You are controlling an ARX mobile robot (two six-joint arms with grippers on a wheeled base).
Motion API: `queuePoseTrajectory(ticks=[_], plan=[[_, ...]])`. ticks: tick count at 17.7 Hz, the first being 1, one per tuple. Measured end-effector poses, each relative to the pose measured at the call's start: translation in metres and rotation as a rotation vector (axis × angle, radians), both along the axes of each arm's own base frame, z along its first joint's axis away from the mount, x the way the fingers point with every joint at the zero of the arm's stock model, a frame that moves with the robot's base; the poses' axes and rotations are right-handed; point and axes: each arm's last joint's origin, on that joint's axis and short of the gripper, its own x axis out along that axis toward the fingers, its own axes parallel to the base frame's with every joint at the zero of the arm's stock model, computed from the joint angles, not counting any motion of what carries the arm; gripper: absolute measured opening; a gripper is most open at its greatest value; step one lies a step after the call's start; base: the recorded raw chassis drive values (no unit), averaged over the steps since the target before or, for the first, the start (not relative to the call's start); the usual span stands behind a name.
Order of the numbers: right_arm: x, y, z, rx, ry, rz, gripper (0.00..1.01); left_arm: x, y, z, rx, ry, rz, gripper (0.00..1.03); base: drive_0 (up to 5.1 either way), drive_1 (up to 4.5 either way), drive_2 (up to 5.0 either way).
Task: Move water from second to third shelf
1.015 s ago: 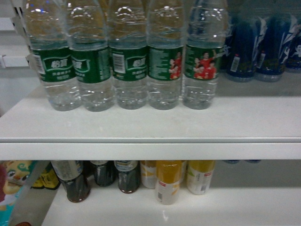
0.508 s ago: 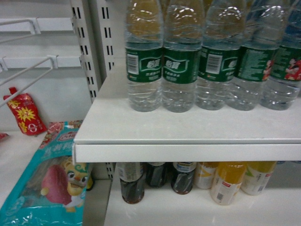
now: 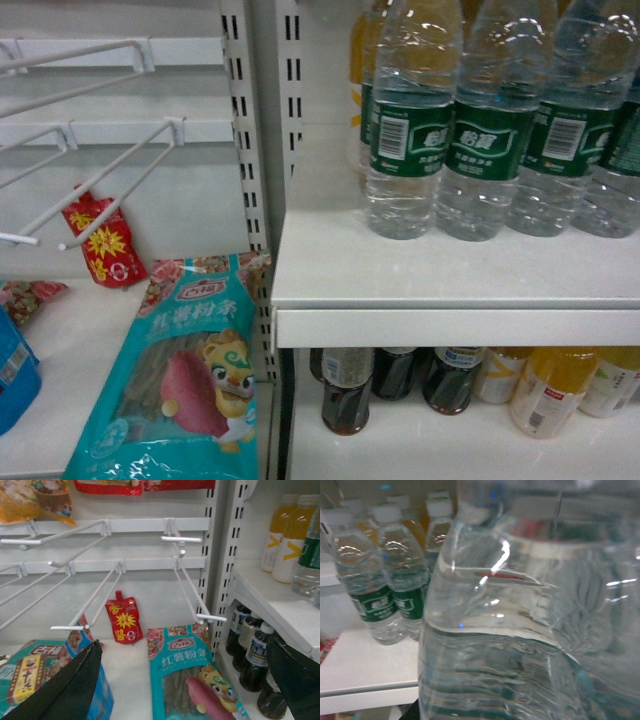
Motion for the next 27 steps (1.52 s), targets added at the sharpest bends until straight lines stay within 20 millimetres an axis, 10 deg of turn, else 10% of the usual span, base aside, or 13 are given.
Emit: queuePoseTrajectory(ticks=[18,27], plan=[[0.001,0.005,0.009,0.051,0.021,0.114,0.43,0.0,0.0,0.0,0.0,0.002,-0.004,0.98,0.0,0.0,0.0],[0.069,0.004,-0.005,-0.013,0.006,0.142,0.43,0.0,0.0,0.0,0.0,0.002,-0.005,0.98,0.0,0.0,0.0]])
